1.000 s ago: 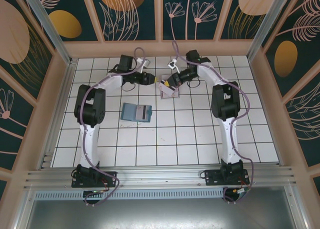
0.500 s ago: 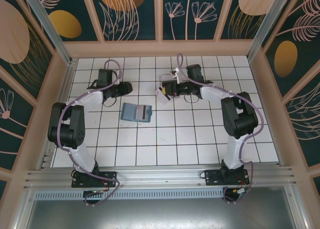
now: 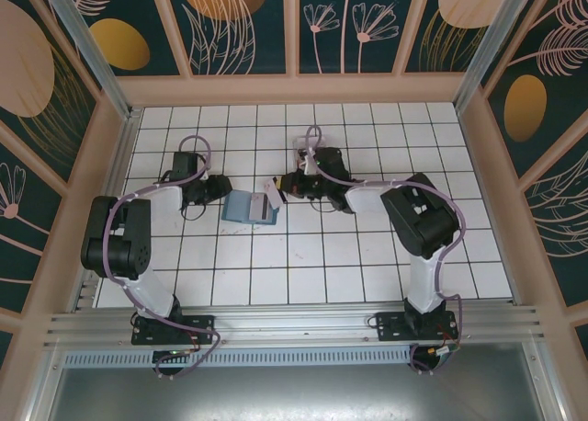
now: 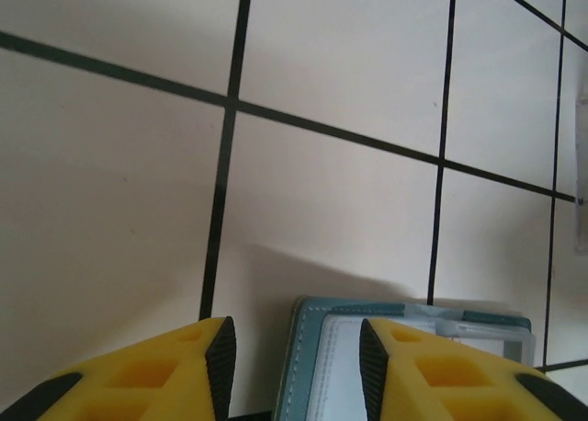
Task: Put the credit cards into the card holder
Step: Insert the credit card into the card slot.
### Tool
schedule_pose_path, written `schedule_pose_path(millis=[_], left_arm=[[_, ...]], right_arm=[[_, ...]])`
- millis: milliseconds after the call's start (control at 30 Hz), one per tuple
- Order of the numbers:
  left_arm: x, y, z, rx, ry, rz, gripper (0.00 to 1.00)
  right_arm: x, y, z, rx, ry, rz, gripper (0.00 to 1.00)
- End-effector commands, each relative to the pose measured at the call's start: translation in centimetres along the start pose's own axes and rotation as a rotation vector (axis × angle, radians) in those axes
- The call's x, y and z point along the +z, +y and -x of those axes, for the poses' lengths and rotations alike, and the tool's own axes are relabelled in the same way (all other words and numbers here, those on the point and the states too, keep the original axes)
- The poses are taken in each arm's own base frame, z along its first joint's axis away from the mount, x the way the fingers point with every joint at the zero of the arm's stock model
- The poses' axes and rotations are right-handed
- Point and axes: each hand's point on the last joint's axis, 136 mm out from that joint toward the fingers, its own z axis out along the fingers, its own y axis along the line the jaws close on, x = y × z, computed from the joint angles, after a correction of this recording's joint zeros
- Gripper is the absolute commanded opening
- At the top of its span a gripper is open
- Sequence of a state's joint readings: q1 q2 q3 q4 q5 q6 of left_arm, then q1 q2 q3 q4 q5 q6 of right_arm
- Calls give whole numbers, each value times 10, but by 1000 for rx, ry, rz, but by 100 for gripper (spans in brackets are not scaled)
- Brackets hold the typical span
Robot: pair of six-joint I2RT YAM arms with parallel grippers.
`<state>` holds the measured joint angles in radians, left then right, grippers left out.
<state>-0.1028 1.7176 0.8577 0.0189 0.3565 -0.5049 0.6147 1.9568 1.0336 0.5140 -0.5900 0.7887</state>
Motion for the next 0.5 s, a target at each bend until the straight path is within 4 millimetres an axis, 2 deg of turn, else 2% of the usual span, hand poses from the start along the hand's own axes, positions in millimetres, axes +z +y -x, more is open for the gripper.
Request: schedule_pose_path(millis=[0,167,267,467], left_arm=[[7,-3,-18,-32,45,-66,40],[11,-6,-43,-78,113,-140,34],[10,-3,-55,-93,132,-150,27],[7,2,-77,-134,158,-163,16]], right_arm=[[16,11,-2,42,-59,15,0],[34,1,-18,77,-26,-4,0],[44,-8,-27,88,-1,-33,0],[54,-24,-34,120,9,-49,0]])
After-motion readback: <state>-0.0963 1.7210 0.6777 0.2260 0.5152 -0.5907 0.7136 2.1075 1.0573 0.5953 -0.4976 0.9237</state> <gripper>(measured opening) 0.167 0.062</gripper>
